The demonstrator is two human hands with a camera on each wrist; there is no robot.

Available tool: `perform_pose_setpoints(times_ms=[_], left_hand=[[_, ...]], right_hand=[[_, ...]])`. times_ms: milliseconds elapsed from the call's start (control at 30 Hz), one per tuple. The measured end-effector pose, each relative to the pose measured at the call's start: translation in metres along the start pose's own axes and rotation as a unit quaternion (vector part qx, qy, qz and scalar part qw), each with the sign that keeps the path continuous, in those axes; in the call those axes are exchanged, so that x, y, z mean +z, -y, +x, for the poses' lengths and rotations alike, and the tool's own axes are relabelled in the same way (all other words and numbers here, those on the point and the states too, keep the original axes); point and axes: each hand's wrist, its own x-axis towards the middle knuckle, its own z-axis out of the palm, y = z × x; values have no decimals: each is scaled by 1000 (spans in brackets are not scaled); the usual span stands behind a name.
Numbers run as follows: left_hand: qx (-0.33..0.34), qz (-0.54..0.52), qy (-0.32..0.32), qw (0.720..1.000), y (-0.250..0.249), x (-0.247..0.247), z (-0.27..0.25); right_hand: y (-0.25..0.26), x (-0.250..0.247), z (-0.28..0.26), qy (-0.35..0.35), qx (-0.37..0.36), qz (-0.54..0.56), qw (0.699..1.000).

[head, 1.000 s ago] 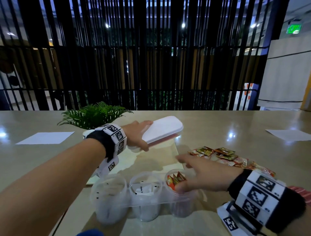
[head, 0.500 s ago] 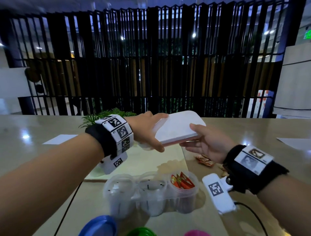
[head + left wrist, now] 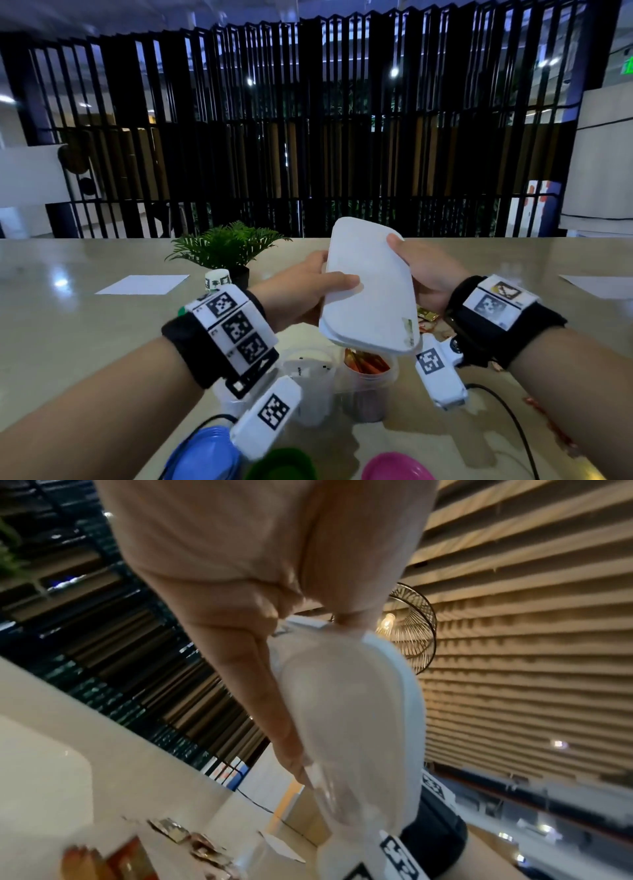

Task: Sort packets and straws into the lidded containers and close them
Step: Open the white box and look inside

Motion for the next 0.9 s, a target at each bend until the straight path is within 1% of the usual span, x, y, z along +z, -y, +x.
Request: perform_pose_setpoints(times_ms=[67, 133, 233, 267, 300, 367, 400, 433, 467, 533, 567, 633, 667, 767, 833, 900], left_hand=[[4, -39, 4, 999, 5, 4, 6], [11, -40, -1, 999, 7, 9, 8], [16, -33, -48, 998, 10, 15, 11], [20, -33, -64, 997, 11, 17, 13], [23, -37, -79, 996, 13, 18, 14], [14, -56, -108, 992, 16, 20, 20], [8, -67, -125, 990, 18, 21, 22], [2, -81, -137, 987, 18, 22, 23], [-2, -97, -143, 985, 18, 22, 25], [-8, -120, -146, 982, 18, 21, 26], [-10, -124, -146, 981, 16, 21, 25], [-11, -133, -139, 981, 15, 21, 24], [-10, -143, -126, 982, 13, 22, 23], [10, -190, -75, 979, 10, 25, 18], [24, -203, -18, 979, 10, 24, 14], [26, -191, 53, 980, 12, 23, 11]], right_hand=[[1, 4, -1, -1, -25, -40, 999], [-1, 6, -3, 2, -56, -89, 994], [-3, 9, -10, 26, -92, -194, 976], [-5, 10, -12, 32, -101, -245, 964], [-7, 12, -12, 27, -108, -309, 945], [-12, 19, -16, 12, -119, -431, 894], [-15, 21, -19, 18, -134, -462, 877], [-17, 22, -22, 37, -143, -472, 869], [-20, 21, -24, 63, -142, -470, 869], [-24, 18, -29, 110, -123, -474, 865], [-26, 18, -32, 126, -115, -490, 855], [-32, 20, -33, 128, -113, -511, 842], [-34, 21, -32, 116, -121, -503, 848], [-37, 24, -33, 83, -150, -412, 895], [-37, 26, -37, 88, -161, -340, 922], [-36, 28, -40, 103, -166, -283, 939]])
